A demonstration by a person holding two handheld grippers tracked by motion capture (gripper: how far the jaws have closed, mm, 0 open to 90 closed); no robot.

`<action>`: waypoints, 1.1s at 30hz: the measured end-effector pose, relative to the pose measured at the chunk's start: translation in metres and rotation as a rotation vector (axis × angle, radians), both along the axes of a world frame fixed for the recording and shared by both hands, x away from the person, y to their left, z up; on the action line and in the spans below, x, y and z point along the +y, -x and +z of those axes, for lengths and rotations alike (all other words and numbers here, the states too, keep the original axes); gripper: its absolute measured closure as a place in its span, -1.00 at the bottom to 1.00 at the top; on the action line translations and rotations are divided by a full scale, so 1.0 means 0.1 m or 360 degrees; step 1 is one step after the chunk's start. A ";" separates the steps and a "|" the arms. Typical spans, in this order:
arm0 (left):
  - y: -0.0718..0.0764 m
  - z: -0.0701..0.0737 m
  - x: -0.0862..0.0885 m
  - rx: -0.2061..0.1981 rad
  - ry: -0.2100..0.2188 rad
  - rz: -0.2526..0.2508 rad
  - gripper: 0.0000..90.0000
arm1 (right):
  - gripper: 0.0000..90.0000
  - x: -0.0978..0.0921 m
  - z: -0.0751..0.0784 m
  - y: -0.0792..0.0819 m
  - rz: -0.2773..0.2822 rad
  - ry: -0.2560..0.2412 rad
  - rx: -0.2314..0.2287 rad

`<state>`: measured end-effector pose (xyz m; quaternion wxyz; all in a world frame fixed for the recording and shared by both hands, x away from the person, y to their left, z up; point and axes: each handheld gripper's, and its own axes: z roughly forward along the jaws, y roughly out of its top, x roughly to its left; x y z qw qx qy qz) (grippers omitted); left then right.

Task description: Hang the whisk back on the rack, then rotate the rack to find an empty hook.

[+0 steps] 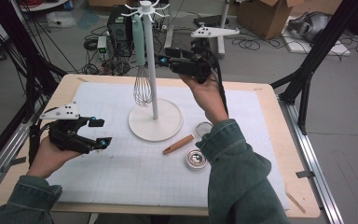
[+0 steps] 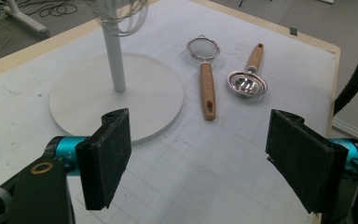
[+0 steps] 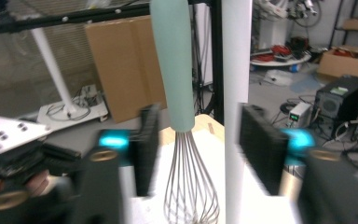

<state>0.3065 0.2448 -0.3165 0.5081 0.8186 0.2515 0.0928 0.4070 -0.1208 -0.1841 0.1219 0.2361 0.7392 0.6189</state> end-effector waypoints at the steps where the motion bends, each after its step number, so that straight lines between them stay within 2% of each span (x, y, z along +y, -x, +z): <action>1: 0.00 0.00 0.00 0.0000 0.0004 0.0003 -0.49 | 0.43 -0.02 0.03 0.01 0.0012 0.0016 -0.0016; 3: 0.00 0.00 -0.01 0.0004 0.0010 0.0006 -0.49 | 0.69 -0.07 0.09 0.03 0.0031 0.0044 -0.0052; 7: -0.02 -0.01 -0.03 0.0003 0.0001 -0.0002 -0.49 | 0.99 -0.15 0.21 0.01 0.0075 0.0039 -0.0070; 10: -0.03 0.00 -0.03 0.0005 0.0000 -0.0011 -0.49 | 0.99 -0.20 0.30 -0.03 0.0103 0.0039 -0.0073; 14: -0.03 -0.01 -0.04 0.0009 0.0001 -0.0004 -0.49 | 0.99 -0.22 0.43 -0.07 0.0117 -0.0003 -0.0066; 23: -0.05 0.00 -0.03 0.0019 -0.0001 -0.0014 -0.49 | 0.99 -0.03 0.68 -0.16 0.0130 0.0017 -0.0090; 33: -0.04 -0.01 0.00 0.0017 0.0005 -0.0008 -0.49 | 0.99 0.12 0.70 -0.19 0.0130 0.0038 -0.0090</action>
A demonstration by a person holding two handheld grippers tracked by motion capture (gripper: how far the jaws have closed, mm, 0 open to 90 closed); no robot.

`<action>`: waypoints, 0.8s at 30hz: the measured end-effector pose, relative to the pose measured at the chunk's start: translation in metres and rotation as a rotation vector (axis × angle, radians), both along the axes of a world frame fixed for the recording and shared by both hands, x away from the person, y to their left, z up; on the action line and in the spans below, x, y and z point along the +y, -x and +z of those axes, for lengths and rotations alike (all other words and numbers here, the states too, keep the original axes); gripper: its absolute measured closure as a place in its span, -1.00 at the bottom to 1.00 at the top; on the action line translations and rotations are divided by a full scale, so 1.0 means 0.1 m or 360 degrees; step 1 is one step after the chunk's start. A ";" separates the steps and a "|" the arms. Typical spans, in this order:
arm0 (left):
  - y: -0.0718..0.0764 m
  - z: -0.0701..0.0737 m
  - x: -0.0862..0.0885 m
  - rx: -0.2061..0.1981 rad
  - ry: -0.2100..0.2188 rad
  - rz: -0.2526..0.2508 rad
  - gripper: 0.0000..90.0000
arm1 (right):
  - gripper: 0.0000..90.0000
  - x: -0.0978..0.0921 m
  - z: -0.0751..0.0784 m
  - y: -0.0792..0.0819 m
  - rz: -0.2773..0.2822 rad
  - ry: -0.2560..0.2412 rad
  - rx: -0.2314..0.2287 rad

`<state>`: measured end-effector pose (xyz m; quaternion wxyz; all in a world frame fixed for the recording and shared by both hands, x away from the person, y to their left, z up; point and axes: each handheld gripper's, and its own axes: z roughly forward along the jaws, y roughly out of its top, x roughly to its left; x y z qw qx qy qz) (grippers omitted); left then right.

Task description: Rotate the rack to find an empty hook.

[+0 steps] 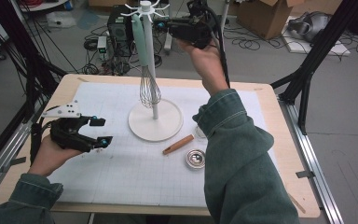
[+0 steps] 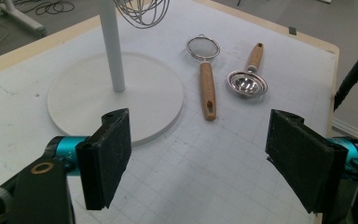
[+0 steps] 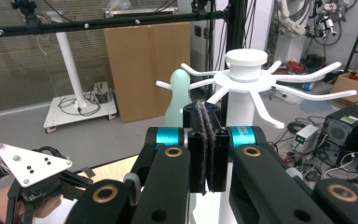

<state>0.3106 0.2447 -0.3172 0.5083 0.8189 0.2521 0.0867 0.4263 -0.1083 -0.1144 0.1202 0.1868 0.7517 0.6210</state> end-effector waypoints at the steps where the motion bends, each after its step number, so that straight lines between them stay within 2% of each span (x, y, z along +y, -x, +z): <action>1: 0.01 0.00 0.00 0.0000 0.0003 0.0003 -0.49 | 0.99 0.01 0.00 0.00 0.0000 0.0002 -0.0002; 16: 0.03 0.02 -0.01 -0.0008 0.0006 -0.0004 -0.49 | 0.99 0.21 0.00 0.13 -0.0044 0.0036 -0.0029; 24: 0.04 0.04 -0.01 -0.0011 0.0001 -0.0007 -0.49 | 0.99 0.19 -0.01 0.16 -0.0049 0.0044 -0.0036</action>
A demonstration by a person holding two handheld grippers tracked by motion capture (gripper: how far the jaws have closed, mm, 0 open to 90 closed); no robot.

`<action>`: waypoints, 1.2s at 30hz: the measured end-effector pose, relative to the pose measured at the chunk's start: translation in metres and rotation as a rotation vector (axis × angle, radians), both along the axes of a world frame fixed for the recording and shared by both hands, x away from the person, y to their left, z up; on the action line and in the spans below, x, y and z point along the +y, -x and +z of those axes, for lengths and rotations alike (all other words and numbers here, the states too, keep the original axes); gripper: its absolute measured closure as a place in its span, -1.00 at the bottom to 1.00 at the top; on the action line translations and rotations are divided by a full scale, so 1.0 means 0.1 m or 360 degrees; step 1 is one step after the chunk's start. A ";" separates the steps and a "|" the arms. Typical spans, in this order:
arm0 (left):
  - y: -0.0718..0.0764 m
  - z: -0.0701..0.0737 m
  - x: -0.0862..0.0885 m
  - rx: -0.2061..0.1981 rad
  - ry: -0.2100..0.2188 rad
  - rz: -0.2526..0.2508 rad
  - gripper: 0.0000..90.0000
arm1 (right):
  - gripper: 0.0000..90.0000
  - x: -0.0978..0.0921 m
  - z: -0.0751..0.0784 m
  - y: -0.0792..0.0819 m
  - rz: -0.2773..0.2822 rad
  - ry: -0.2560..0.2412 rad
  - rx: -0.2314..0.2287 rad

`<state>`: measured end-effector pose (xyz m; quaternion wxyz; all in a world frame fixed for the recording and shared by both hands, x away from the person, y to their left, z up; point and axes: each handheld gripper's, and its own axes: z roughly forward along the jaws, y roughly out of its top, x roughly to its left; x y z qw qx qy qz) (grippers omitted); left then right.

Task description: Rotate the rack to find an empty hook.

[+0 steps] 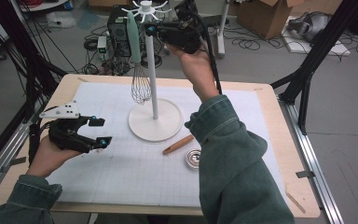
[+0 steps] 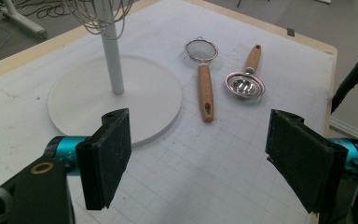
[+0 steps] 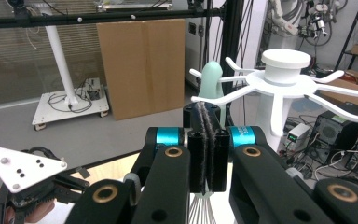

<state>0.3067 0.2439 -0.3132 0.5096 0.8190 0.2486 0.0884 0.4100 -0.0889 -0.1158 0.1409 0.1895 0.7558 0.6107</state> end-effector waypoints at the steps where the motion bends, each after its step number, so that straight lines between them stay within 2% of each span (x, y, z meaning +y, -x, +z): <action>1: 0.00 0.00 0.00 -0.0003 0.0001 0.0005 -0.49 | 0.98 -0.02 -0.01 0.01 0.0004 -0.0005 -0.0001; 6: 0.00 0.00 -0.01 0.0000 0.0001 0.0005 -0.49 | 0.59 -0.19 -0.08 0.05 0.0015 -0.0012 0.0002; 14: -0.03 0.01 -0.06 -0.0003 -0.0004 -0.0009 -0.49 | 0.21 -0.52 -0.29 0.10 -0.0021 -0.0034 0.0072; 18: -0.05 -0.01 -0.08 0.0002 -0.0004 -0.0009 -0.49 | -0.09 -0.63 -0.41 0.12 -0.0045 -0.0016 0.0113; 26: -0.06 -0.02 -0.10 0.0011 -0.0007 -0.0012 -0.49 | -0.26 -0.78 -0.65 0.15 -0.0057 0.0031 0.0165; 36: -0.07 -0.05 -0.15 0.0019 -0.0019 -0.0020 -0.49 | -0.36 -1.00 -1.07 0.21 -0.0092 0.0060 0.0247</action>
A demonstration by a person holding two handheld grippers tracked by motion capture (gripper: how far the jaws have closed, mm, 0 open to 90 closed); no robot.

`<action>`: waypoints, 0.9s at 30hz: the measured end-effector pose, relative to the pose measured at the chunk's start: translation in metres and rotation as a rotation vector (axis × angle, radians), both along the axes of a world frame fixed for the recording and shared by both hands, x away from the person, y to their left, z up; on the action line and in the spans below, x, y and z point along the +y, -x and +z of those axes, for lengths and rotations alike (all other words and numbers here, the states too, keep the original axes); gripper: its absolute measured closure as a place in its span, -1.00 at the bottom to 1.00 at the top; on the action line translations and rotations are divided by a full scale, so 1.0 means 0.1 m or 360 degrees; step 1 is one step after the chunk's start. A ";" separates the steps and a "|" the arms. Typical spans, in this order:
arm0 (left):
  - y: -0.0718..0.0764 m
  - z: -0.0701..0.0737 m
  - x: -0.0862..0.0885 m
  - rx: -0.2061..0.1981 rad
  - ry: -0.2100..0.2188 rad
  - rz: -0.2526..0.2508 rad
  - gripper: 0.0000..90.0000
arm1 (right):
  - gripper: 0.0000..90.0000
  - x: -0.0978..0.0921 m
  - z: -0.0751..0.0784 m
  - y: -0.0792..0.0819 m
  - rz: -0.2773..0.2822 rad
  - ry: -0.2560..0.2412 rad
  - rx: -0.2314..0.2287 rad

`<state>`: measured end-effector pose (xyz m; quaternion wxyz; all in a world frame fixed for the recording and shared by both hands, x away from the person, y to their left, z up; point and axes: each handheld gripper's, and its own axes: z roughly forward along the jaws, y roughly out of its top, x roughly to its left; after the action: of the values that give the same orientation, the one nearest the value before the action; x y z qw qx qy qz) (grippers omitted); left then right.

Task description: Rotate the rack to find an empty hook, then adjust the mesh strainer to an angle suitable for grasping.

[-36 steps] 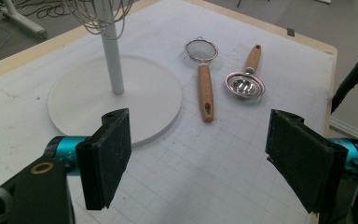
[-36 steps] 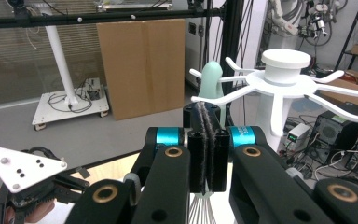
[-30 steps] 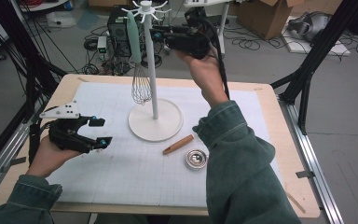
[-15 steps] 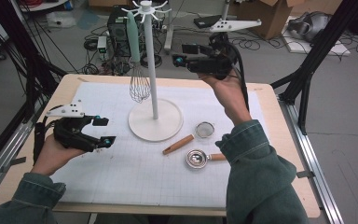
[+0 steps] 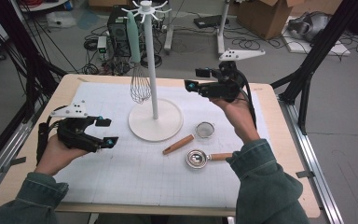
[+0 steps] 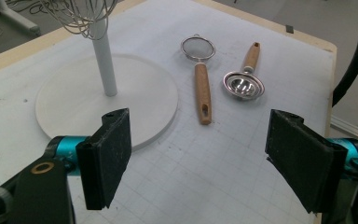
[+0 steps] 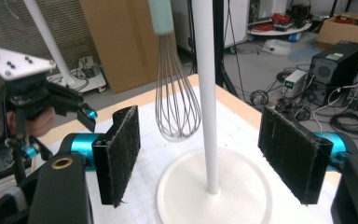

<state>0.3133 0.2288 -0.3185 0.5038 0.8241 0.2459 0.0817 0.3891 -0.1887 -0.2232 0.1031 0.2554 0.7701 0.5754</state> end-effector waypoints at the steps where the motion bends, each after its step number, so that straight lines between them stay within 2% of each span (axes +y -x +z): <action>1: 0.00 0.00 -0.01 -0.0001 -0.0001 -0.0005 -0.49 | -0.37 -0.02 -0.04 0.01 -0.0001 0.0000 0.0016; 9: -0.01 -0.01 -0.04 -0.0003 -0.0006 -0.0011 -0.48 | -0.42 -0.19 -0.30 0.10 -0.0033 0.0000 0.0058; 20: 0.02 -0.05 -0.08 -0.0005 -0.0018 -0.0014 -0.45 | -0.45 -0.27 -0.49 0.21 -0.0042 0.0025 0.0080; 27: 0.03 -0.07 -0.15 -0.0017 -0.0018 -0.0012 -0.41 | -0.46 -0.37 -0.63 0.30 -0.0050 0.0056 0.0090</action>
<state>0.3103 0.2133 -0.3253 0.5008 0.8273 0.2396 0.0856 0.3587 -0.2258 -0.2858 0.0948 0.2818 0.7786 0.5527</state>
